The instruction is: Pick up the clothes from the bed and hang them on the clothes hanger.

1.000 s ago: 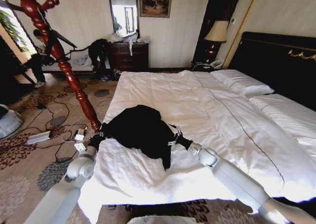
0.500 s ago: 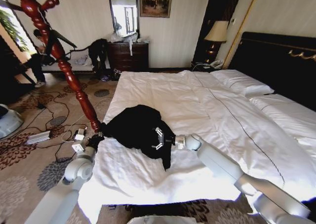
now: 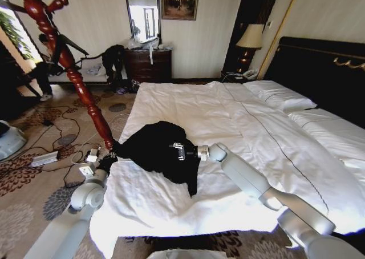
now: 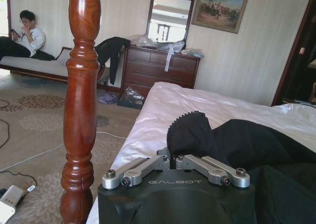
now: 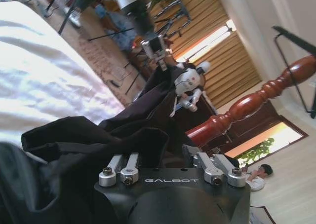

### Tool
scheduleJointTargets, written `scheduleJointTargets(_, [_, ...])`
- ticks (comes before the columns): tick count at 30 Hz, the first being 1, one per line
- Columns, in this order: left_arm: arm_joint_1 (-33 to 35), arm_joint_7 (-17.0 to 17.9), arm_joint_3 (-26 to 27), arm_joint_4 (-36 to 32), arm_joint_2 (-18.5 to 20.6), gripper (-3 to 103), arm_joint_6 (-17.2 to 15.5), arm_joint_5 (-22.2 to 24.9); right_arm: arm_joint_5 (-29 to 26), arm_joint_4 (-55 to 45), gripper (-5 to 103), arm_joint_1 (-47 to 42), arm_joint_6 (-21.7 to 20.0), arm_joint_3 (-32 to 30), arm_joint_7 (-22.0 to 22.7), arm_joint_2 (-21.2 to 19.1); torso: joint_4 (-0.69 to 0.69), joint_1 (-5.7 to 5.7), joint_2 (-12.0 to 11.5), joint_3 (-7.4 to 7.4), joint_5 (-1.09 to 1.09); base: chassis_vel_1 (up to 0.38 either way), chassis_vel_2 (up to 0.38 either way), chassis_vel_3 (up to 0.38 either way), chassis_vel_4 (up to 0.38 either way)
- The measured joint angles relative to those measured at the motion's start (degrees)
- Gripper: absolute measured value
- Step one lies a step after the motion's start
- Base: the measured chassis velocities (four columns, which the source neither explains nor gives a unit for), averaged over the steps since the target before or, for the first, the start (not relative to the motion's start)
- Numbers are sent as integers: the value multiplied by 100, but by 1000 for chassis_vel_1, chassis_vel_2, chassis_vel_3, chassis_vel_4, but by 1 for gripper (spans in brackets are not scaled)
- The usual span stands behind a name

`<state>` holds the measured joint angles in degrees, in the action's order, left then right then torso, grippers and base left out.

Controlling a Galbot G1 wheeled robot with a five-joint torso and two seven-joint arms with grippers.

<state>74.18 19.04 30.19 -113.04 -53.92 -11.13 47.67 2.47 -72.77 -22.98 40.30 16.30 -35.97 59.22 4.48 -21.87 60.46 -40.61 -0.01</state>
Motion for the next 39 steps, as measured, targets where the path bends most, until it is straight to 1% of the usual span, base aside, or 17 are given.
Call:
scheduleJointTargets(1, [-18,1,-11,9,3,0,0,0,-124,-21,34,-29,0,24,15,-26,-1,0,0,0,1,0,0,0,0])
scheduleJointTargets(3, [-35,6,-19,16,4,0,0,3,-200,-40,34,-54,-2,38,32,-45,-1,0,0,0,1,0,0,0,0])
scheduleJointTargets(8, [-96,33,-61,7,1,0,-1,45,-391,-58,8,-207,-46,44,114,-99,0,0,0,0,1,0,0,0,0])
scheduleJointTargets(12, [-89,37,-63,-16,0,0,-2,52,-526,-59,1,-241,-73,16,190,-103,-3,0,0,0,0,0,0,0,0])
scheduleJointTargets(15, [-88,38,-54,-44,9,0,-3,75,-741,-86,1,-267,-127,16,246,-126,-2,0,0,0,0,0,0,0,0])
scheduleJointTargets(18, [-117,19,58,-196,121,0,54,275,-1902,-412,0,-356,-486,143,763,-330,-2,0,0,0,0,0,0,0,0])
scheduleJointTargets(19, [-134,1,95,-226,157,0,75,304,-2189,-511,0,-371,-574,152,906,-376,-2,0,0,0,0,0,0,0,0])
scheduleJointTargets(20, [-134,1,95,-226,157,0,75,304,-2189,-511,0,-371,-574,152,906,-376,-2,0,0,0,0,0,0,0,0])
scheduleJointTargets(21, [-179,-48,169,-280,228,0,131,370,-2656,-701,0,-392,-740,152,1156,-455,-1,0,0,0,0,0,0,0,0])
scheduleJointTargets(22, [-291,-135,312,-382,387,0,221,517,-3335,-1043,0,-400,-1055,95,1595,-577,-1,0,0,0,0,0,0,0,0])
scheduleJointTargets(24, [-504,-268,506,-510,688,0,366,705,-4019,-1393,0,-301,-1340,-105,2041,-679,0,0,0,0,0,0,0,0,0])
scheduleJointTargets(26, [-566,-304,549,-539,781,0,406,746,-4181,-1473,0,-243,-1406,-179,2141,-698,0,0,0,0,0,0,0,0,0])
scheduleJointTargets(29, [-1024,-520,872,-708,1408,0,685,938,-4984,-1857,0,312,-1733,-525,2619,-792,-1,-1,0,-1,0,0,0,0,0])
scheduleJointTargets(31, [-1102,-544,929,-735,1522,0,713,977,-5129,-1936,0,435,-1795,-572,2717,-807,-1,-1,0,-1,0,0,0,0,0])
scheduleJointTargets(34, [-1532,-736,1272,-811,2178,0,860,1225,-5824,-2436,0,1151,-2111,-761,3333,-904,-2,-1,0,0,-2,0,0,0,0])
scheduleJointTargets(36, [-1632,-800,1344,-810,2352,0,894,1302,-5953,-2557,0,1313,-2192,-804,3440,-927,-2,-1,0,0,0,0,0,0,0])
scheduleJointTargets(39, [-2113,-921,1542,-713,2981,0,959,1778,-6406,-3008,0,1974,-2546,-931,3825,-1058,-2,0,0,0,-1,0,0,0,0])
